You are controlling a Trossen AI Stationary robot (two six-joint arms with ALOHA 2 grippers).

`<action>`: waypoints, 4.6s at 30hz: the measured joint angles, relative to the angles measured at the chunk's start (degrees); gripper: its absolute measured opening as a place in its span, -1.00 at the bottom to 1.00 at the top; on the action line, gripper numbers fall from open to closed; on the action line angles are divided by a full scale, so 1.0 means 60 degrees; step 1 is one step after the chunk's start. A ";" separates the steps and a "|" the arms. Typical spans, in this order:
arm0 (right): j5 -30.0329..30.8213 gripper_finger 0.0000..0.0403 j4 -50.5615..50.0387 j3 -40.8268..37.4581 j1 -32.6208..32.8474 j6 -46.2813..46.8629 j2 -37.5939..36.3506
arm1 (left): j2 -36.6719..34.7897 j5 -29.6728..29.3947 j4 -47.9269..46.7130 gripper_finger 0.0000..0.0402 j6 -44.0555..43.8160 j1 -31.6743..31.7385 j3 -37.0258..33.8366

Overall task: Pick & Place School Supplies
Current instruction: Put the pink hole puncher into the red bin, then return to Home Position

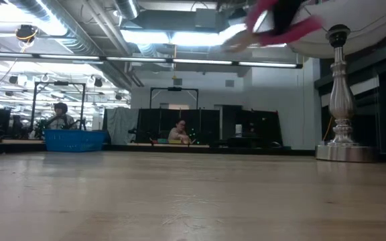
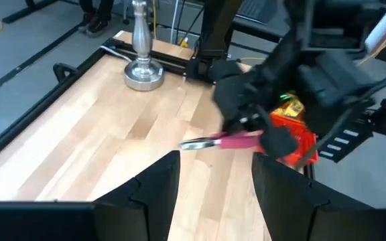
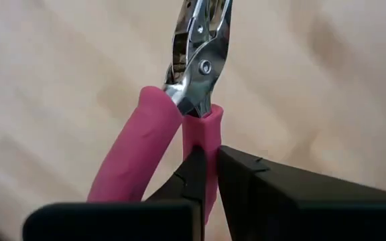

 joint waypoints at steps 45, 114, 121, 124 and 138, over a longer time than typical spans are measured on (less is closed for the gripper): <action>-0.2944 -0.90 0.1743 -0.2090 0.5250 0.7739 0.0539 | 0.0000 -0.0355 -0.0429 -0.09 0.0682 -0.0393 0.0000; 0.7638 -0.05 -0.0459 -0.0699 0.3889 0.6728 -0.2255 | -1.2236 0.5284 0.6583 -0.09 0.3581 0.5596 -1.3459; 0.7237 -0.05 -0.0531 -0.0699 0.3769 0.6775 -0.2255 | -1.2244 0.5308 0.6958 -0.09 0.4419 0.5972 -1.3953; 0.7226 -0.05 -0.0534 -0.0699 0.3595 0.6724 -0.2255 | -1.2241 0.5653 0.7359 -0.09 0.4313 0.6069 -1.4428; 0.6624 -0.05 -0.0354 -0.0699 0.3411 0.6247 -0.2251 | -1.1948 0.6237 0.9288 -0.09 0.3528 0.6047 -1.5442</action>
